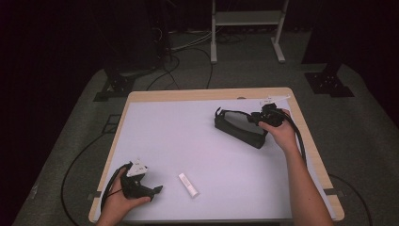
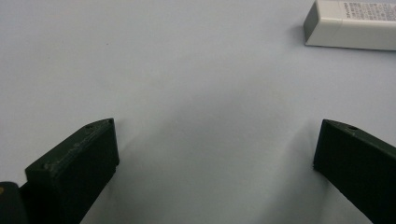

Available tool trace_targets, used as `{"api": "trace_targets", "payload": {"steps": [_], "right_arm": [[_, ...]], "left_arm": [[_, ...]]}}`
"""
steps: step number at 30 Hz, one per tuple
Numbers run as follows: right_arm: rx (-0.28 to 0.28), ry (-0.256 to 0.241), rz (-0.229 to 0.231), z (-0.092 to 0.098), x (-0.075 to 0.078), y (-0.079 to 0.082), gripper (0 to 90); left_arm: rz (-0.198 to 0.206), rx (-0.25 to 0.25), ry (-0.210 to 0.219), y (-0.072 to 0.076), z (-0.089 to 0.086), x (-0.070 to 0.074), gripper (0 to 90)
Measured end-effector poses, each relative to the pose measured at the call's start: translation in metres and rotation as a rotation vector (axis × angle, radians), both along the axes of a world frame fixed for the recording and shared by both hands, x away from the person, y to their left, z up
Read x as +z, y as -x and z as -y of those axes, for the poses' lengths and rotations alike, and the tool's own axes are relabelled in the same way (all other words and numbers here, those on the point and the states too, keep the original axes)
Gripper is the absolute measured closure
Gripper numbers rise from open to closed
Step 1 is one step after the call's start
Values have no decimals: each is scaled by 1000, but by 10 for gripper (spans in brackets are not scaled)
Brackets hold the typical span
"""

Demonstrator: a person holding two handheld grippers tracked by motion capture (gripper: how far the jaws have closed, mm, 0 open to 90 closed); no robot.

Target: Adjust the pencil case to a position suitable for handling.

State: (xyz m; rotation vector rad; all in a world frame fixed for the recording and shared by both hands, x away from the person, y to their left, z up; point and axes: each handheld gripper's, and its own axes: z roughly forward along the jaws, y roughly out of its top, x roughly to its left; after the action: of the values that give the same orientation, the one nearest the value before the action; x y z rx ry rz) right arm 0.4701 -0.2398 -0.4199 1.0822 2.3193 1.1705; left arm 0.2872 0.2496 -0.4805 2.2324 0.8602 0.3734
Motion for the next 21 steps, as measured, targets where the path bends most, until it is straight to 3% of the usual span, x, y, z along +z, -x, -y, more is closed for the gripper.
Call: {"api": "trace_targets", "payload": {"steps": [21], "right_arm": [[10, -5, -48, 0, -4, -4, 879]], "left_arm": [[1, -1, -1, 0, 0, 0, 0]]}}
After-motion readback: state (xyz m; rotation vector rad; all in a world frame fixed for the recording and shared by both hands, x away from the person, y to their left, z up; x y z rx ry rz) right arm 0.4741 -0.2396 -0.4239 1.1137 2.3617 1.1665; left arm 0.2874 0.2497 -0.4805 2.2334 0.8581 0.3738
